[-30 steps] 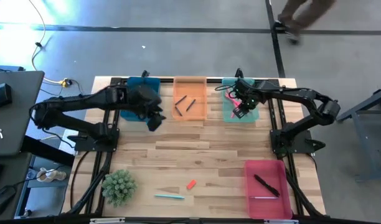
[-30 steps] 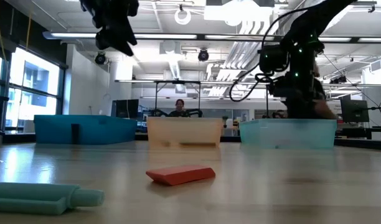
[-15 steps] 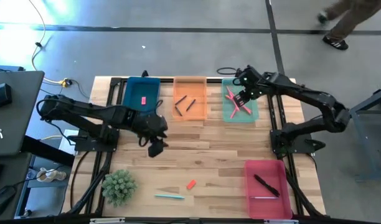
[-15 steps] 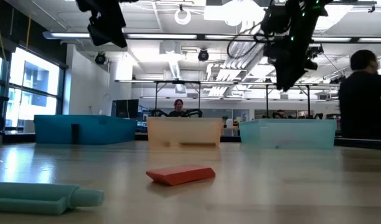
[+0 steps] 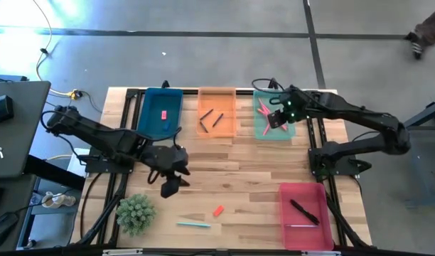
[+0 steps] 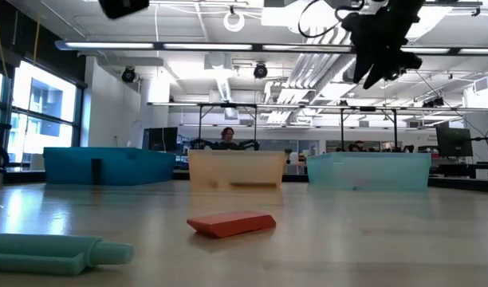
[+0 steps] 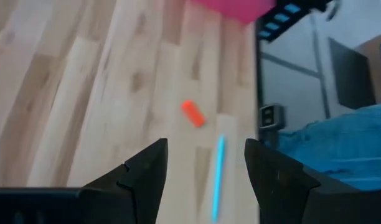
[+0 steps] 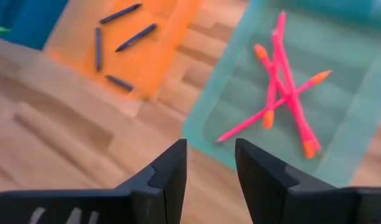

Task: Sort crayons/erasers/pens/pencils in bins
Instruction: Put the blue pen into the pink bin

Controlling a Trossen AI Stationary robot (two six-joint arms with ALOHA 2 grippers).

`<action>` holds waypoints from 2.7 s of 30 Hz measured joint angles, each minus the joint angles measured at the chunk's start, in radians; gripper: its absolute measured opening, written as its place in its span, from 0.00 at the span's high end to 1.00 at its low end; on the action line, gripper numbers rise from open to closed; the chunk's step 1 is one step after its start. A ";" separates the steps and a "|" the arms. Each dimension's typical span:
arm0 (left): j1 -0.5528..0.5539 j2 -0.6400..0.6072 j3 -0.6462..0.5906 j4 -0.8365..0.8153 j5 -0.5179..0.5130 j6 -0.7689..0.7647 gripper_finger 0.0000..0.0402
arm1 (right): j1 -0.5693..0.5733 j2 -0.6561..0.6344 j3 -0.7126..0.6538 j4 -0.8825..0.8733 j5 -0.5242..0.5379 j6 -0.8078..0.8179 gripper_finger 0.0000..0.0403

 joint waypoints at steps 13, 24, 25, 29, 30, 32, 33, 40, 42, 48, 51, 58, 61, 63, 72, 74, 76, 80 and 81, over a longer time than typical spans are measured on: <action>-0.122 0.049 0.116 -0.008 -0.071 0.054 0.50 | 0.322 -0.001 0.000 0.016 0.078 0.310 0.68; -0.194 0.258 0.225 -0.074 -0.136 0.046 0.50 | 0.492 0.000 0.000 0.015 0.171 0.413 0.68; -0.200 0.281 0.232 -0.078 -0.151 0.035 0.50 | 0.498 0.000 0.000 0.015 0.176 0.413 0.68; -0.217 0.359 0.243 -0.063 -0.176 0.007 0.50 | 0.502 0.000 0.000 0.007 0.177 0.391 0.68; -0.218 0.378 0.244 -0.054 -0.176 -0.003 0.50 | 0.502 0.001 0.000 0.003 0.177 0.385 0.68; -0.223 0.417 0.243 -0.056 -0.169 -0.030 0.50 | 0.502 0.000 0.000 0.000 0.177 0.383 0.68; -0.224 0.436 0.243 -0.050 -0.158 -0.042 0.50 | 0.502 0.000 0.000 -0.001 0.177 0.380 0.68; -0.260 0.560 0.243 -0.008 -0.143 -0.072 0.50 | 0.501 0.001 0.000 -0.014 0.174 0.341 0.68; -0.269 0.591 0.243 0.011 -0.142 -0.100 0.50 | 0.501 0.001 0.000 -0.014 0.173 0.340 0.68; -0.290 0.660 0.242 0.009 -0.152 -0.181 0.50 | 0.501 0.001 0.000 -0.018 0.174 0.338 0.68; -0.299 0.688 0.242 0.008 -0.152 -0.212 0.50 | 0.501 0.001 0.000 -0.018 0.174 0.332 0.68; -0.323 0.740 0.242 0.039 -0.133 -0.230 0.50 | 0.501 0.001 0.000 -0.023 0.174 0.332 0.68; -0.336 0.754 0.242 0.042 -0.127 -0.237 0.50 | 0.501 0.001 0.000 -0.023 0.174 0.332 0.68; -0.346 0.756 0.242 0.037 -0.132 -0.237 0.50 | 0.501 0.001 0.000 -0.024 0.174 0.332 0.68; -0.377 0.767 0.241 0.022 -0.234 -0.201 0.50 | 0.501 0.001 0.000 -0.028 0.174 0.331 0.68; -0.380 0.781 0.238 0.013 -0.213 -0.201 0.50 | 0.501 0.001 0.000 -0.031 0.174 0.331 0.68; -0.383 0.800 0.238 0.028 -0.180 -0.201 0.50 | 0.501 0.001 0.000 -0.031 0.174 0.331 0.68; -0.395 0.826 0.243 0.023 -0.180 -0.201 0.50 | 0.501 0.001 0.000 -0.036 0.174 0.331 0.68; -0.396 0.833 0.244 0.018 -0.182 -0.208 0.51 | 0.501 0.001 0.000 -0.038 0.174 0.332 0.68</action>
